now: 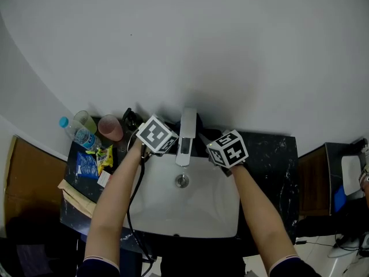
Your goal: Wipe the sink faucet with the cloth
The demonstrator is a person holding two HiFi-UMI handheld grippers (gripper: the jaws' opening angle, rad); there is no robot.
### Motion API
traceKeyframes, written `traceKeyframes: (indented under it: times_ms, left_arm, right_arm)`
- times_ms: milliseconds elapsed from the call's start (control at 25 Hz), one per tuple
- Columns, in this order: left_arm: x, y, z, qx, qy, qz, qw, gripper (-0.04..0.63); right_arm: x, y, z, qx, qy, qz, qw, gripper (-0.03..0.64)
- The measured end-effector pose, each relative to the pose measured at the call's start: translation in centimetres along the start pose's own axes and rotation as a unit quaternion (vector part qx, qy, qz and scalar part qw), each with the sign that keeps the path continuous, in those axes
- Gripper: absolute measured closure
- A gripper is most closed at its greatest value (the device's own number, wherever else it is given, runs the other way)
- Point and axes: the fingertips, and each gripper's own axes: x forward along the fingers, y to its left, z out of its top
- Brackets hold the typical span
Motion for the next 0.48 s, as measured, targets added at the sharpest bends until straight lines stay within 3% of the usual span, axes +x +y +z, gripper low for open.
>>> traceKeyframes:
  times_ms: [200, 480]
  left_arm:
    - [-3.2, 0.3, 2.4, 0.005, -0.036, 0.0, 0.9994, 0.549]
    - [-9.0, 0.4, 7.4, 0.049, -0.082, 0.038, 0.9947, 0.549]
  right_arm:
    - [-2.9, 0.2, 3.7, -0.005, -0.049, 0.004, 0.999, 0.578]
    - [-7.2, 0.5, 9.3, -0.015, -0.115, -0.005, 0.993, 0.578]
